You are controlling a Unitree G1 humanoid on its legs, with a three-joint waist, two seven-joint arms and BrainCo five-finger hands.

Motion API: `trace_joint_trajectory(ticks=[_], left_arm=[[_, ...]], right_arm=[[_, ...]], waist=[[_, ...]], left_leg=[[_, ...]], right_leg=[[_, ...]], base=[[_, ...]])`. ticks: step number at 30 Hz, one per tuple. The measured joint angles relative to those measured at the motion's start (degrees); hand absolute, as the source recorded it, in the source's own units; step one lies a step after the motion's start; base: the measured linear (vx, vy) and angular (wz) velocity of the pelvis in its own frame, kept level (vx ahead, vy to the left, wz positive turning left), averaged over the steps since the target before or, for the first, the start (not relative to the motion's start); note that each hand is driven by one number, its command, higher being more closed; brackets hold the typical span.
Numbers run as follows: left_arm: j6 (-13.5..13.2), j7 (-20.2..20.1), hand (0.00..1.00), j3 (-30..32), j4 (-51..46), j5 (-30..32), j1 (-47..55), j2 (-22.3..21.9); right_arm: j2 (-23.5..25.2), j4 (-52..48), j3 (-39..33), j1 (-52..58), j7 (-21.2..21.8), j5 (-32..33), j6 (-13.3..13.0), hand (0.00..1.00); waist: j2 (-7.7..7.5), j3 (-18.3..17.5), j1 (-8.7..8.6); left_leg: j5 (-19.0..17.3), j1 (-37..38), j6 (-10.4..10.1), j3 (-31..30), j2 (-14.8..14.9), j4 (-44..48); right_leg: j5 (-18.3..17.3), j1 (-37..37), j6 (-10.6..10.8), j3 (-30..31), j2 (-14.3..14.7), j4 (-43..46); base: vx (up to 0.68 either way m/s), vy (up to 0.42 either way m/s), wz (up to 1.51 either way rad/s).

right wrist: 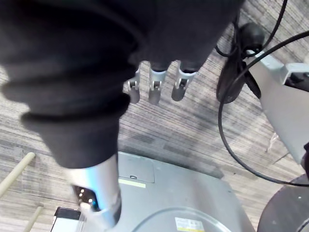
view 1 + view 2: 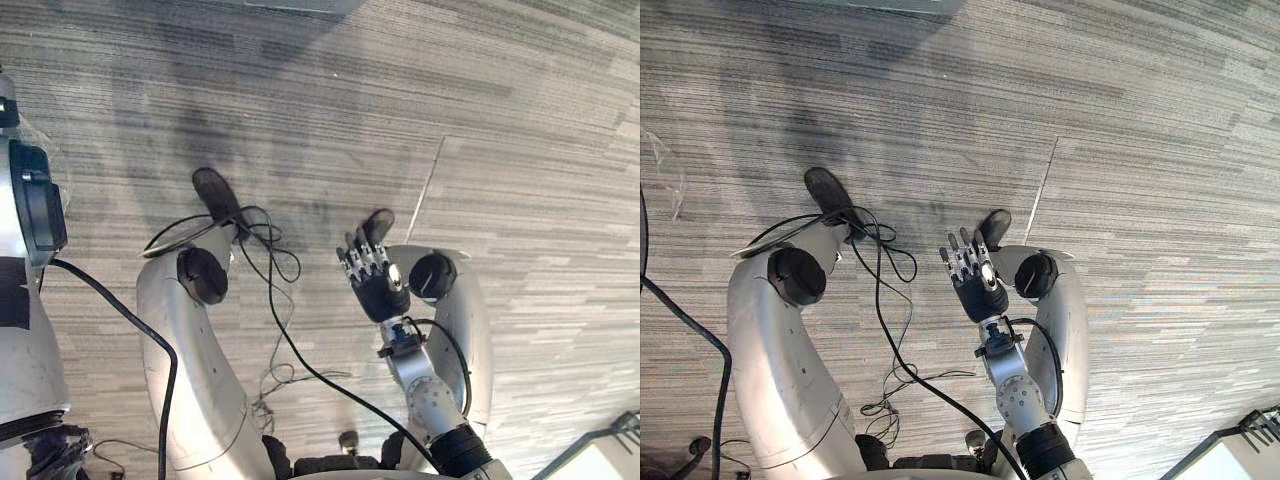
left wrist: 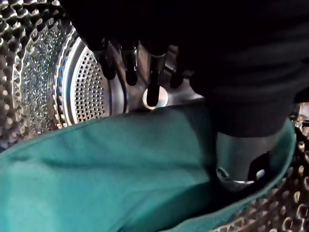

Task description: Pick up the laundry basket with both hands and put the clothes into the washing machine.

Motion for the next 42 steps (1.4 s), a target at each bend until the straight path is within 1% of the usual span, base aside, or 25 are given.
trace_joint_trajectory(ticks=[2, 3, 4, 6, 7, 9, 10, 11, 12, 14, 15, 17, 19, 20, 22, 25, 27, 29, 32, 34, 35, 37, 39, 40, 42], left_arm=[[0.2, 0.8, 0.0, -0.3, 0.0, 5.5, 0.7, 0.0], [0.4, 1.2, 0.0, -0.5, 0.0, 6.5, 0.9, 0.0], [0.7, 1.6, 0.0, -0.5, 0.0, 7.3, 1.3, 0.0], [1.2, 2.4, 0.0, -0.5, 0.0, 7.1, 1.9, 0.0], [1.3, 2.6, 0.0, 0.2, 0.0, 5.6, 1.9, -0.2], [1.1, 1.9, 0.0, 1.1, 0.0, -0.4, 1.9, -0.6], [1.1, 0.8, 0.0, 2.4, 0.0, -4.8, 1.9, -0.7], [1.0, -0.1, 0.0, 2.8, 0.0, -7.7, 1.9, -0.7], [0.7, -0.9, 0.0, 3.4, 0.0, -12.5, 1.9, -0.8], [-0.7, -1.3, 0.0, 5.5, 0.0, -19.5, 2.0, -1.0], [-1.3, -1.1, 0.0, 6.8, 0.0, -21.6, 2.3, -1.2], [-2.2, 0.2, 0.0, 8.8, 0.0, -23.7, 3.2, -1.6], [-2.4, 2.9, 0.0, 10.2, 0.0, -26.1, 4.3, -2.4], [-2.4, 4.2, 0.0, 10.9, 0.0, -28.0, 4.5, -3.0], [-2.4, 5.3, 0.0, 11.3, 0.0, -29.1, 4.5, -3.0], [-2.1, 6.2, 0.0, 11.4, 0.0, -27.2, 4.2, -2.9], [-1.0, 6.1, 0.0, 11.4, 0.0, -22.0, 4.2, -2.9], [-0.8, 6.0, 0.0, 12.2, 0.0, -18.9, 4.3, -3.2], [-0.9, 6.0, 0.0, 13.4, -1.0, -16.8, 6.2, -3.9], [-1.7, 6.1, 0.0, 14.1, -6.9, -16.8, 13.9, -3.9], [-2.2, 6.1, 0.0, 14.4, -8.4, -16.8, 16.1, -3.9], [-2.7, 6.1, 0.0, 15.7, -12.0, -16.8, 23.7, -3.9], [-2.8, 6.0, 0.0, 16.4, -13.9, -16.7, 26.9, -3.9], [-3.0, 6.0, 0.0, 18.6, -17.4, -16.7, 31.4, -4.0], [-3.0, 5.7, 0.0, 20.9, -20.3, -16.6, 35.8, -4.9]], right_arm=[[0.1, -0.2, 0.4, 0.0, 0.1, 0.1, -0.2, 0.0], [0.1, -0.4, 0.7, 0.0, 0.1, 0.1, -0.4, 0.0], [0.1, -0.5, 1.4, -0.1, 0.1, 0.0, -0.6, 0.0], [0.1, -0.8, 1.6, -0.2, 0.1, 0.0, -0.8, 0.0], [0.1, -0.8, 1.6, -0.5, 0.1, 0.0, -1.2, 0.0], [0.1, -0.8, 1.5, -0.6, 0.0, 0.0, -1.4, 0.0], [0.1, -0.8, 1.4, -0.6, 0.0, 0.0, -1.4, 0.0], [0.1, -0.8, 1.2, -0.6, -0.1, 0.0, -1.3, 0.0], [0.1, -0.7, 1.0, -0.6, -0.1, 0.0, -1.2, 0.0], [0.1, -0.5, 0.7, -0.7, -0.2, 0.0, -1.0, 0.0], [0.1, -0.2, 0.7, -0.9, -0.2, 0.0, -1.0, 0.0], [0.1, 0.6, 0.3, -1.5, -0.3, 0.0, -1.1, 0.0], [0.1, 0.8, -0.1, -2.6, -0.4, 0.0, -1.5, 0.0], [0.1, 0.8, -0.1, -3.1, -0.6, 0.0, -2.3, 0.0], [0.1, 0.8, -0.2, -3.9, -1.4, 0.1, -2.7, 0.0], [0.0, 0.4, -0.4, -4.2, -1.6, 0.1, -2.6, 0.0], [0.0, 0.1, -0.8, -4.2, -1.6, 0.0, -2.4, 0.0], [0.0, -0.1, -1.4, -4.2, -1.6, 0.0, -2.4, 0.0], [0.0, 0.0, -2.9, -4.2, -1.6, 0.0, -2.4, 0.0], [-0.1, 0.5, -4.1, -4.2, -1.4, 0.1, -2.5, 0.0], [-0.1, 0.8, -4.7, -4.3, -1.3, 0.1, -2.5, 0.0], [-0.8, 2.9, -5.6, -4.6, -1.3, 0.1, -2.5, 0.0], [-1.0, 3.5, -6.3, -4.7, -1.4, 0.1, -2.4, 0.0], [-1.0, 4.2, -6.8, -5.0, -1.4, 0.0, -2.2, 0.0], [-1.0, 4.6, -7.5, -5.1, -1.5, 0.0, -2.0, 0.0]], waist=[[0.0, 0.0, -0.36], [0.0, 0.0, -0.53], [-0.01, 0.0, -1.07], [-0.01, 0.0, -1.29], [-0.01, 0.0, -1.52], [-0.01, 0.0, -1.57], [-0.01, 0.0, -1.6], [-0.01, 0.0, -1.56], [-0.01, 0.0, -1.47], [-0.02, 0.0, -1.46], [-0.02, 0.0, -1.5], [-0.04, -0.1, -1.57], [-0.04, -0.1, -1.75], [-0.04, -0.1, -1.86], [-0.04, -0.1, -1.86], [-0.04, -0.1, -1.83], [-0.04, -0.1, -1.75], [-0.07, -0.1, -1.57], [-0.06, -0.1, -1.61], [-0.07, -0.1, -1.66], [-0.06, -0.1, -1.58], [-0.06, -0.1, -1.47], [-0.07, -0.1, -1.34], [-0.07, -0.1, -1.31], [-0.07, -0.1, -1.15]], left_leg=[[0.0, -0.8, 0.1, 0.2, 0.0, 0.6], [0.0, -0.9, 0.1, 0.2, 0.0, 0.7], [-0.1, -1.0, 0.1, 0.1, 0.0, 0.8], [-0.1, -1.0, 0.1, 0.1, 0.0, 0.9], [-0.1, -1.0, 0.1, 0.1, 0.0, 0.8], [-0.1, -0.8, 0.1, 0.2, 0.0, 0.7], [-0.1, -0.5, 0.1, 0.5, 0.0, 0.5], [0.0, -0.2, 0.1, 0.8, 0.0, 0.4], [0.0, 0.3, 0.1, 1.0, 0.0, 0.2], [0.0, 1.2, 0.1, 1.6, 0.0, -0.4], [0.0, 1.7, 0.1, 1.7, 0.0, -0.7], [0.0, 2.5, 0.1, 1.8, 0.0, -1.2], [0.1, 3.2, -0.1, 2.0, 0.0, -1.8], [0.1, 3.3, -0.1, 2.1, 0.0, -2.1], [0.1, 3.3, -0.1, 2.3, 0.0, -2.5], [0.1, 3.4, -0.1, 2.4, 0.0, -2.7], [0.1, 3.8, -0.1, 2.3, 0.1, -2.7], [0.1, 4.1, 0.0, 1.9, 0.3, -2.2], [0.1, 5.3, 0.0, 1.8, 0.3, -2.0], [0.3, 7.8, -0.3, 3.0, 0.1, -3.6], [0.5, 8.5, -0.4, 3.2, 0.1, -4.0], [1.8, 11.2, -1.0, 3.6, 0.0, -6.3], [2.9, 12.6, -1.3, 4.0, -0.2, -8.1], [4.0, 13.9, -1.7, 4.2, -0.4, -9.7], [5.0, 15.5, -2.1, 4.4, -0.8, -11.2]], right_leg=[[0.0, -1.1, 0.0, 0.5, -0.1, 0.7], [0.0, -1.3, 0.0, 0.6, -0.2, 0.7], [0.0, -1.3, 0.0, 0.6, -0.2, 0.9], [0.0, -1.3, 0.0, 0.6, -0.2, 1.0], [0.0, -1.3, 0.0, 0.6, -0.2, 1.0], [0.0, -1.3, 0.0, 0.7, -0.2, 1.0], [0.0, -1.3, 0.0, 0.9, -0.3, 0.9], [0.0, -1.2, 0.0, 1.1, -0.3, 0.8], [0.0, -1.0, 0.0, 1.2, -0.3, 0.7], [0.0, -0.5, 0.0, 1.5, -0.3, 0.3], [0.0, -0.2, 0.0, 1.5, -0.2, 0.1], [0.1, 0.5, -0.1, 1.3, -0.1, -0.4], [0.1, 1.3, -0.1, 1.1, -0.1, -1.0], [0.1, 1.4, -0.1, 1.0, -0.1, -1.3], [0.2, 1.4, -0.1, 1.0, -0.1, -1.7], [0.2, 1.6, -0.1, 0.7, 0.2, -2.5], [0.2, 2.0, -0.1, 0.6, 0.2, -2.5], [0.2, 2.4, -0.2, 0.6, 0.9, -2.4], [0.2, 3.4, -0.2, 0.9, 0.9, -2.1], [0.4, 4.4, -0.5, 1.7, 0.7, -2.5], [0.6, 4.9, -0.8, 1.7, 0.7, -2.8], [1.2, 6.9, -1.2, 1.4, 0.8, -4.2], [1.5, 7.8, -1.8, 1.0, 0.8, -5.1], [1.8, 8.7, -2.2, 0.6, 0.9, -5.8], [2.0, 9.7, -2.5, 0.5, 0.9, -6.5]], base=[[0.04, -0.005, -0.02], [0.03, -0.005, -0.02], [0.0, 0.0, 0.0], [0.0, 0.0, 0.0], [0.0, 0.0, 0.0], [0.02, -0.006, 0.02], [0.04, -0.013, 0.05], [0.04, -0.015, 0.06], [0.04, -0.015, 0.07], [0.03, -0.012, 0.06], [0.03, -0.01, 0.03], [0.01, -0.005, 0.02], [0.03, -0.007, 0.04], [0.03, -0.004, 0.02], [0.04, 0.0, 0.0], [0.05, 0.002, -0.03], [0.05, 0.0, -0.01], [0.03, -0.011, -0.07], [0.0, -0.008, 0.01], [-0.02, -0.022, 0.14], [-0.02, -0.028, 0.1], [-0.03, -0.036, 0.08], [-0.03, -0.054, 0.15], [-0.03, -0.07, 0.18], [-0.01, -0.05, 0.17]])
